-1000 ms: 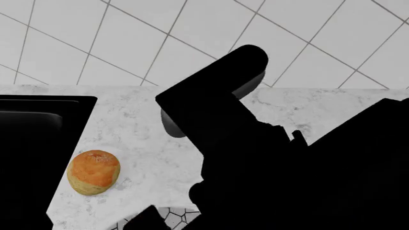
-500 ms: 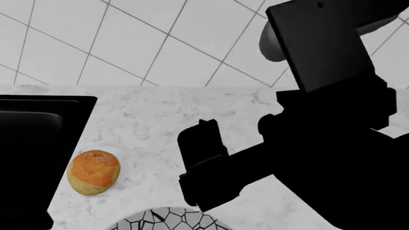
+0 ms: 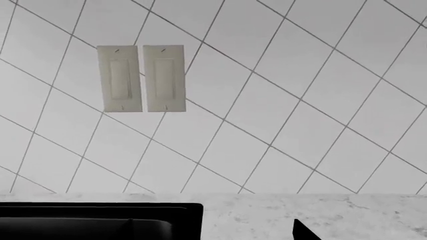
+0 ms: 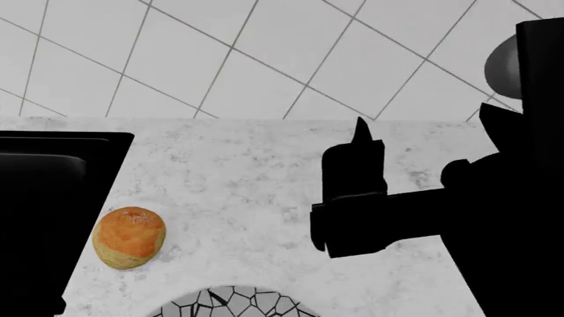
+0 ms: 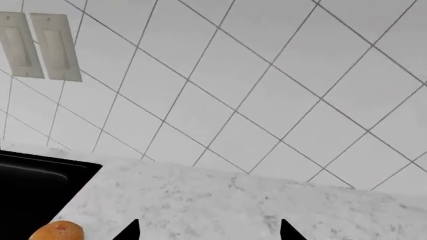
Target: Place the pastries on the plates.
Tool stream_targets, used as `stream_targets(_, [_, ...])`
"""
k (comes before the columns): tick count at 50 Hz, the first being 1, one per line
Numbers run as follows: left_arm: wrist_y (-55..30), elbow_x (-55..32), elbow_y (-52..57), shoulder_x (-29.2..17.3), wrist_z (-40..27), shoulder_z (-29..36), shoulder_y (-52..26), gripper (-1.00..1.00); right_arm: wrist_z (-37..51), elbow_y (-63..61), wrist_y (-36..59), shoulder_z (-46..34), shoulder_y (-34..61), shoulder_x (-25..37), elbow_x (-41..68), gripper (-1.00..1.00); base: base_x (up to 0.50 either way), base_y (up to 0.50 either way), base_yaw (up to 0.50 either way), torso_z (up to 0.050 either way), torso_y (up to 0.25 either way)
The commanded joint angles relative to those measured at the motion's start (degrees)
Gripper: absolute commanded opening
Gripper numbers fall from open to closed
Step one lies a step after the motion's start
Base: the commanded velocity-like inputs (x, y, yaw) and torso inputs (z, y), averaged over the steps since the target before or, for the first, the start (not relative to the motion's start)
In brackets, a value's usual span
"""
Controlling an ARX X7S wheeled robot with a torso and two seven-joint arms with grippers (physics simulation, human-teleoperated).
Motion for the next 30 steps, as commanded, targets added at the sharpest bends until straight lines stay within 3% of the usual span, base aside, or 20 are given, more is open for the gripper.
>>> stream_targets(1, [-0.5,-1.5,-0.6,0.1,-0.4,0.2,-1.0,1.00,1.3,-4.4,-4.5,1.8,-4.1,2.8,-3.8,1.00,0.00,0.00,0.00,0.000,0.000])
stream_targets(7, [1.3,-0.3,-0.6,-0.9,1.3,-0.3,0.3,1.00,2.3,-6.0,-4.7,1.7,-4.9,3.2,-5.5,1.00,0.00,0.00,0.00,0.000,0.000])
stream_targets(15, [-0.8,-5.7,-4.4,-0.4,2.9,-0.9,-4.7,1.00,1.1,-8.1,-7.6,2.5,-9.0,5.1,-8.8,1.00,0.00,0.00,0.00,0.000,0.000])
stream_targets(23, [-8.9,-17.6,-12.5,0.4,6.8,-1.8,-18.3,1.00,1.1,-9.4,-9.0,2.6,-11.2,5.5,-10.9,1.00,0.00,0.00,0.00,0.000,0.000])
stream_targets(30, [-16.7,-22.3,-23.6,4.4,12.7,-0.9,-28.6,1.00,1.8,-9.7,-9.0,2.0,-12.0,4.2,-12.3,1.00,0.00,0.00,0.00,0.000,0.000])
